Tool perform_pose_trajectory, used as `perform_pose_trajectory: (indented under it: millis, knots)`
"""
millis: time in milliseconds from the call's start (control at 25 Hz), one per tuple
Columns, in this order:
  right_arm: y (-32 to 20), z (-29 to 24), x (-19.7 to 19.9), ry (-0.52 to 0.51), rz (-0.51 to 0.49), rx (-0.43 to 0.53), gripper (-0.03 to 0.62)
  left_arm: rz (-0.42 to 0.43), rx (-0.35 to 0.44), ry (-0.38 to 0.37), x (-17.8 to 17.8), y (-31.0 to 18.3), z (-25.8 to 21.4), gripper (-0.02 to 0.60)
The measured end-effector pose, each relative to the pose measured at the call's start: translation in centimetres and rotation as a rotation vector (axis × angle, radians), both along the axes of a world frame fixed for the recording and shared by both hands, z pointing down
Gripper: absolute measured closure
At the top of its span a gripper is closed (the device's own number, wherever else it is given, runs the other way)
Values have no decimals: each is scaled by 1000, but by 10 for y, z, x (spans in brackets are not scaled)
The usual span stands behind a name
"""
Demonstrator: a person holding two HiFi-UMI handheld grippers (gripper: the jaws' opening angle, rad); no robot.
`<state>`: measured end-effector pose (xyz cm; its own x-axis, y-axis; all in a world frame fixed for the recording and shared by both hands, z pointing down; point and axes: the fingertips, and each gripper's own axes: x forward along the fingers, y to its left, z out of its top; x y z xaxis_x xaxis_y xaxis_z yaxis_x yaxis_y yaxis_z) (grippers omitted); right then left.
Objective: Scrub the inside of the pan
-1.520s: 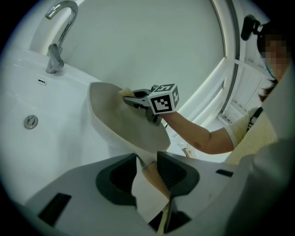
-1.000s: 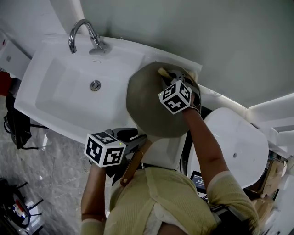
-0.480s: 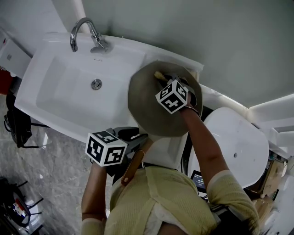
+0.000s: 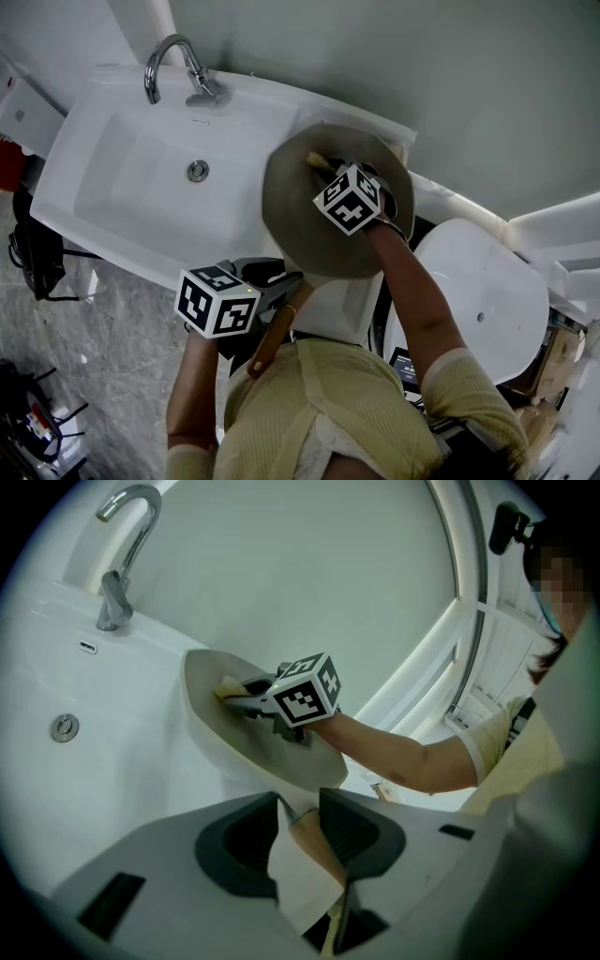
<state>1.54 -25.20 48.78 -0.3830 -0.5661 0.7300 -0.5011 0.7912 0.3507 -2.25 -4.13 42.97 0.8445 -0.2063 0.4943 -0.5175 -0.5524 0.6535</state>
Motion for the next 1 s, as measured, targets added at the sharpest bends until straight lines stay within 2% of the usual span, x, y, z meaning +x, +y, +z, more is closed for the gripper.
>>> perform_pose_trajectory:
  millis: [360,1000]
  knots:
    - [18,2,-17,-12,-75,-52,510,-3,1,0,0,0,0,403]
    - [67,5,-47,-19,-268,-168,510,-7,3,6,0,0,0,402]
